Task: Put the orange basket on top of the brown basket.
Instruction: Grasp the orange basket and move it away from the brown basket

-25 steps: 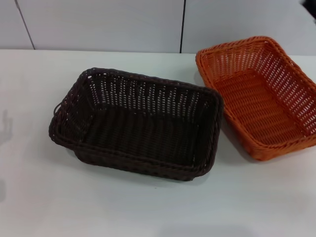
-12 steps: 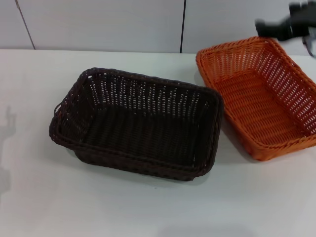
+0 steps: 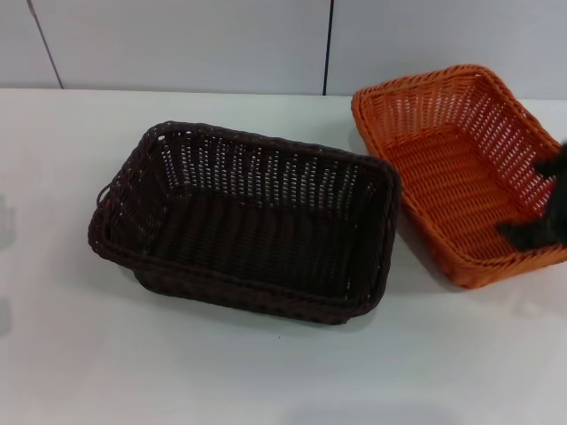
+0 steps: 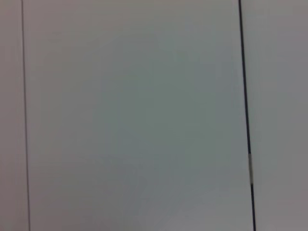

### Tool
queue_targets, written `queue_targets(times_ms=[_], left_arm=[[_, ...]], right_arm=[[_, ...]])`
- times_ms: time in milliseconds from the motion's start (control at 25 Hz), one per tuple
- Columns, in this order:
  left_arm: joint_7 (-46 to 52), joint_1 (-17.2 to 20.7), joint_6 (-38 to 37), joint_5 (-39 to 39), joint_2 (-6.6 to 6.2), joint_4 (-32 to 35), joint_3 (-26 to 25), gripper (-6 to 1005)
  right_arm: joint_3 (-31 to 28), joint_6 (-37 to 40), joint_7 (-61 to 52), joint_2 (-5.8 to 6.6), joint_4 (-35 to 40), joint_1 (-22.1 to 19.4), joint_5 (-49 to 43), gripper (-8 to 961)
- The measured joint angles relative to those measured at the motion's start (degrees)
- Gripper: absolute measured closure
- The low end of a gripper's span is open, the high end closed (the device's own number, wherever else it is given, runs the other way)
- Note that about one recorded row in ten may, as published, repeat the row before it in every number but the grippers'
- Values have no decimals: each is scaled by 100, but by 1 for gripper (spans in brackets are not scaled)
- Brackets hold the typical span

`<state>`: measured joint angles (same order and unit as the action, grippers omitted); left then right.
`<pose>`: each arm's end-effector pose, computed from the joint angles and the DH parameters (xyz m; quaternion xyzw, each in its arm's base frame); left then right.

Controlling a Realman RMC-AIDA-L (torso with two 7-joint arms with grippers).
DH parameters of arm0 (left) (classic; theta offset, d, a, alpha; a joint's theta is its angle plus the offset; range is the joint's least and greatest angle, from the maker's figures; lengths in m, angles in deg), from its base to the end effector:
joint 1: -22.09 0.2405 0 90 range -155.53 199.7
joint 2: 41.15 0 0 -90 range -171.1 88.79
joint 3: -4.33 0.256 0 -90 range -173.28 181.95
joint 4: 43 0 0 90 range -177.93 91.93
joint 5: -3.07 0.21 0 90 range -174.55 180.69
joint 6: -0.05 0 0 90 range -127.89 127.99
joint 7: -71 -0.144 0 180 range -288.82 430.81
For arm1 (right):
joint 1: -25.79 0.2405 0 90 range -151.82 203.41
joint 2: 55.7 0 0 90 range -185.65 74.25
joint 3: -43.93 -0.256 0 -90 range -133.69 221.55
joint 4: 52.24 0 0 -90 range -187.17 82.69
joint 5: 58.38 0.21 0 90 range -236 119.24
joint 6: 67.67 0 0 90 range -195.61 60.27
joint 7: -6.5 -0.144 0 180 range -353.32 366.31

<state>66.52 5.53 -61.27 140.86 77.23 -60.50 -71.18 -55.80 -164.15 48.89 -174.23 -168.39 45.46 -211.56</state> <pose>-0.3805 0.3102 0.0398 -0.5697 -0.2662 -0.2240 0.7446 0.1448 0.3043 0.0825 -0.9235 0.1471 -0.1676 0.3120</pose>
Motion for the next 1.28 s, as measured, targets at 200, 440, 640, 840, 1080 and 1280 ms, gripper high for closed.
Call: queue_targets(times_ms=[200,440,640,840,1080,1280], left_arm=[[-2,-137,165,0,-6,117,-158,387],[-5,-206,268,2,-15,133,-258,388],[-7,-290,309,3,-28,226,-347,388],[-10,-323,315,4,-28,256,-363,388],[-10,-344,315,3,-26,256,-367,388],[-10,-352,316,3,-26,256,-368,388]], right_arm=[[184,-269,20,-12,23,-67,-42,128],[276,-281,24,-19,247,-20,-355,127],[409,-74,57,-21,779,150,-607,128],[496,226,87,-12,1316,355,-904,127],[585,558,90,-23,2068,583,-1101,127],[656,774,91,-26,2515,676,-1207,128]])
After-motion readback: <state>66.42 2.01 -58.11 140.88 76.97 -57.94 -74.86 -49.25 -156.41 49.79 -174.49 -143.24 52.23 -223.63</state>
